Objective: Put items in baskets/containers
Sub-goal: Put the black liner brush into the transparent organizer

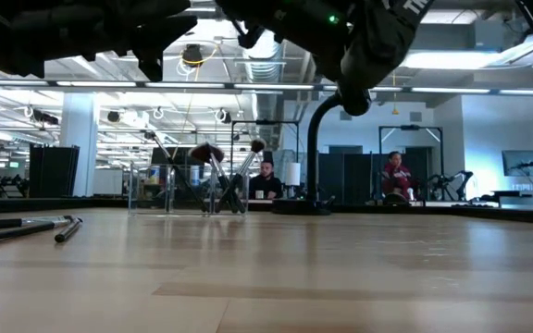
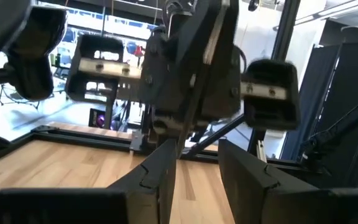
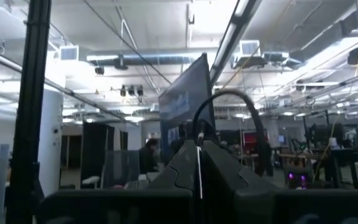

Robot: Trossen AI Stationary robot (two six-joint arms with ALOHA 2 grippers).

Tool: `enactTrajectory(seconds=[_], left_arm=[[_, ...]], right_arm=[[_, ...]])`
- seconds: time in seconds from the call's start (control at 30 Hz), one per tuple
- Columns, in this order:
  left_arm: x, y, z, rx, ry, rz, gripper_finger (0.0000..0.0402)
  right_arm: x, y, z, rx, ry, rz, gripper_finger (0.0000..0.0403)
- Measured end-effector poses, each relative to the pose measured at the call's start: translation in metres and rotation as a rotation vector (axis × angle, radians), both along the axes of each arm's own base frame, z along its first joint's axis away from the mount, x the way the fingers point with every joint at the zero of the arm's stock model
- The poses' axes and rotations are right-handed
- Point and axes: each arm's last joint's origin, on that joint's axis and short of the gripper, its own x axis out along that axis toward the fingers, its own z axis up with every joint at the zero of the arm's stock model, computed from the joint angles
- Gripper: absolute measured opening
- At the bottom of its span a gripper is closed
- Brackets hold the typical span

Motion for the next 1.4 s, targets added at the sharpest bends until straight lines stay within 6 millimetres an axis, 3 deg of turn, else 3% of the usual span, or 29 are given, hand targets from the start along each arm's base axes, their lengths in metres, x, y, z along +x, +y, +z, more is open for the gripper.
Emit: enactTrajectory(seconds=[0.47,0.8,1.0,1.4], left_arm=[[0.000,0.000,0.002,-0.002,-0.019,0.000,0.0117],[-0.001,0.000,0.010,0.025,-0.088,0.008,0.0117],[0.009,-0.001,0.020,0.089,-0.115,0.025,0.0117],[0.013,-0.001,0.017,0.092,-0.085,0.054,0.0117]], right_arm=[[0.025,0.001,0.025,-0.007,0.095,-0.002,0.0007],[0.028,0.001,0.027,0.006,0.108,0.009,0.0005],[0.026,0.000,0.031,0.003,0.079,0.017,0.0009],[0.028,0.000,0.027,0.004,0.114,0.014,0.0007]])
